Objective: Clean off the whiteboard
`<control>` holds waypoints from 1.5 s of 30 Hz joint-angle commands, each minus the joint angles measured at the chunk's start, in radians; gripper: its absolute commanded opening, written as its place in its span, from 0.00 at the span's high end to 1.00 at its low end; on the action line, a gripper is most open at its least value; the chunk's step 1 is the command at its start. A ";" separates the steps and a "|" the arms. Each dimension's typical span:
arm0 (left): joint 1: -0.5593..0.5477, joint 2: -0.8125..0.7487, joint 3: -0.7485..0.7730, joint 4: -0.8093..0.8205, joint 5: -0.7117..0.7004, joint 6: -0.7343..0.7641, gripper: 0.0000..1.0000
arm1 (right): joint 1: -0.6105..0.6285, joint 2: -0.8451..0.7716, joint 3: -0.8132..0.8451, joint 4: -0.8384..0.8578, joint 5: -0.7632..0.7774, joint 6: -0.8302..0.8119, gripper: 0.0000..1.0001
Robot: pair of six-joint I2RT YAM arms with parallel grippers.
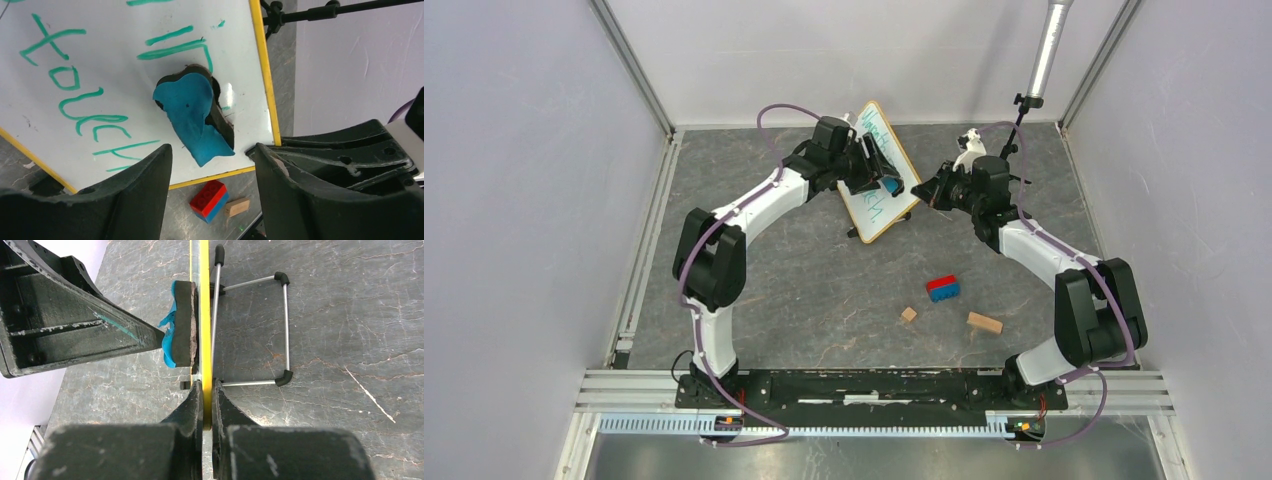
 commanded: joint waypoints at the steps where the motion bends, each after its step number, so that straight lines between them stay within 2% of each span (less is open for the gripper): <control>1: 0.003 0.005 0.008 0.070 0.028 -0.074 0.35 | 0.003 0.008 0.030 0.049 -0.034 -0.054 1.00; 7: 0.001 0.017 0.020 0.075 -0.004 -0.083 0.43 | 0.003 0.000 0.015 0.062 -0.036 -0.054 1.00; 19: -0.002 0.036 0.022 0.089 -0.017 -0.107 0.47 | 0.003 -0.004 0.002 0.081 -0.041 -0.049 1.00; 33: -0.003 0.067 0.036 0.093 -0.025 -0.129 0.61 | 0.003 -0.007 -0.001 0.090 -0.044 -0.050 1.00; 45: 0.114 0.093 0.038 0.100 -0.002 -0.129 0.65 | 0.003 -0.010 -0.005 0.091 -0.047 -0.051 1.00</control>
